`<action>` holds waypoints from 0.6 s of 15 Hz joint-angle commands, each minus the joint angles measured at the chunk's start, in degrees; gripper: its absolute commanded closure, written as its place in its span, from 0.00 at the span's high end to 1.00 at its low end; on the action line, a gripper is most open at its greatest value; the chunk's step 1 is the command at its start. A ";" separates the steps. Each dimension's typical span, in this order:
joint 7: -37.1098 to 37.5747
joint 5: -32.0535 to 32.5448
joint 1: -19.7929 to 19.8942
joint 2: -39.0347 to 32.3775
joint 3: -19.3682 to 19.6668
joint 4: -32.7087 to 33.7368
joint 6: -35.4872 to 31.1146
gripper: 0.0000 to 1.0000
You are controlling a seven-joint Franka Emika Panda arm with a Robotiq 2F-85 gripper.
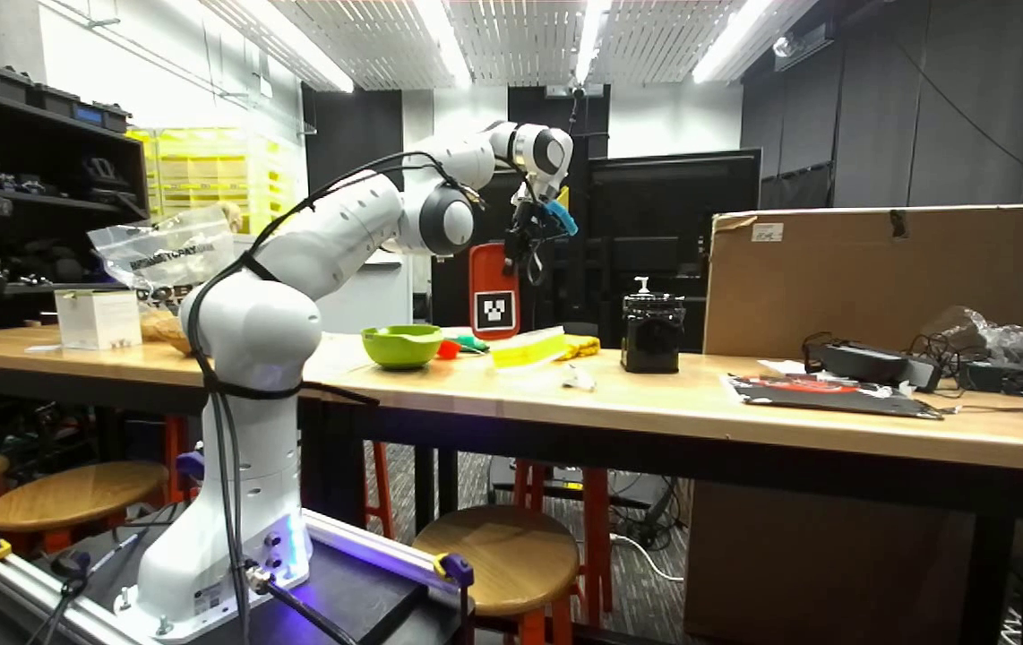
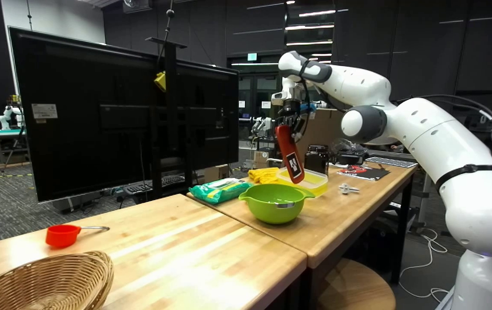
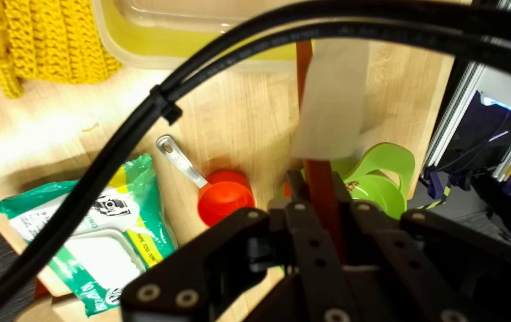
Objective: Put the lid on the yellow lunch box
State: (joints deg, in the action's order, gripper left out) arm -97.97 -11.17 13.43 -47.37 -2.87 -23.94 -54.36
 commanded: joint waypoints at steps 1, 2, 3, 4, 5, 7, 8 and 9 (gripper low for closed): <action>2.03 -1.10 1.62 2.55 -0.36 -1.68 -0.91 0.03; 2.18 -1.06 1.95 2.83 -0.38 -1.81 -0.71 0.03; 2.18 -0.98 2.31 3.14 -0.35 -1.91 -0.44 0.03; 2.15 -1.03 2.72 3.45 -0.40 -2.07 -0.09 0.03; 2.33 -0.92 3.03 3.68 -0.32 -2.25 0.23 0.03; 2.54 -0.95 3.95 4.07 -0.31 -2.46 0.89 0.03; 2.80 -1.15 4.55 4.24 -0.37 -2.47 1.18 0.03; 3.23 -1.09 5.01 4.38 -0.28 -2.47 1.40 0.03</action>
State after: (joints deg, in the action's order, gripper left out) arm -96.55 -11.16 16.83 -45.53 -2.87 -24.10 -53.80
